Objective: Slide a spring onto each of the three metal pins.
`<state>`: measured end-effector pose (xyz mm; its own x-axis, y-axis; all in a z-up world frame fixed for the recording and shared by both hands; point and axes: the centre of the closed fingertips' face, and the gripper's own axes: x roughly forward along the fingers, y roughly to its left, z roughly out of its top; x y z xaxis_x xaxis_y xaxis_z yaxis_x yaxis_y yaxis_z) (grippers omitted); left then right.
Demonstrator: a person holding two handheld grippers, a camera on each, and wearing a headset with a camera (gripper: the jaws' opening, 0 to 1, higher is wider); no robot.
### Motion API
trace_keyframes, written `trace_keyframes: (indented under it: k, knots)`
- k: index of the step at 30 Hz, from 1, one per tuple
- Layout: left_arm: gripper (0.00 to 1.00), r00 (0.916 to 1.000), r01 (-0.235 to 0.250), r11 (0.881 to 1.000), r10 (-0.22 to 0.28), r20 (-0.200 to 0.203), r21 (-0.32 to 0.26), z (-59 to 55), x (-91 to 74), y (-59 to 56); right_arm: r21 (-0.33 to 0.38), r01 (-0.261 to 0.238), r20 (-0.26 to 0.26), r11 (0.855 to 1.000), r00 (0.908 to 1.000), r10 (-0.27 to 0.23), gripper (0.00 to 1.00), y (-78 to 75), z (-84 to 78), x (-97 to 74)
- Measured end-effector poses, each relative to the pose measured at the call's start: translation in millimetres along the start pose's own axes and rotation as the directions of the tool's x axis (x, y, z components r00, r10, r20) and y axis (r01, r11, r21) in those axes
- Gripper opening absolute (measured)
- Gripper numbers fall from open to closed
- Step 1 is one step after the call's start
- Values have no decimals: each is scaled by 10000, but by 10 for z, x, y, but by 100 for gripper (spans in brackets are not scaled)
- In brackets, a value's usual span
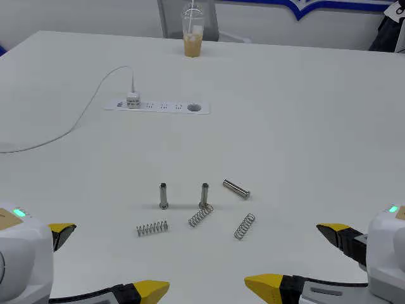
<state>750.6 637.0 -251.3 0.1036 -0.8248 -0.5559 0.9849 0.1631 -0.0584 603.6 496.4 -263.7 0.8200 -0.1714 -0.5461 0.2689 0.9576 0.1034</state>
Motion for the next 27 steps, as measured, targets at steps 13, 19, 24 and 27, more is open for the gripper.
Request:
trace_keyframes:
  k: [13, 19, 24, 27]
  knots:
    - [95, 10000, -23, 10000, 23, -8, 33, -4, 6, 5, 11, 12, 0, 10000, 10000, -12, 93, 0, -12, -1]
    - [94, 10000, -31, 10000, 32, -18, 46, -7, 10, 13, 14, -4, -32, 10000, 10000, 4, 93, 6, -28, 3]
    - [95, 10000, -45, 10000, 45, -52, 1, -14, 13, 16, 35, -10, -47, 10000, 10000, 10, 93, 4, -34, 5]
    - [95, 10000, -32, 10000, 32, -37, 10, -14, 17, 13, 64, -18, -24, 10000, 10000, 18, 93, 2, -28, 5]
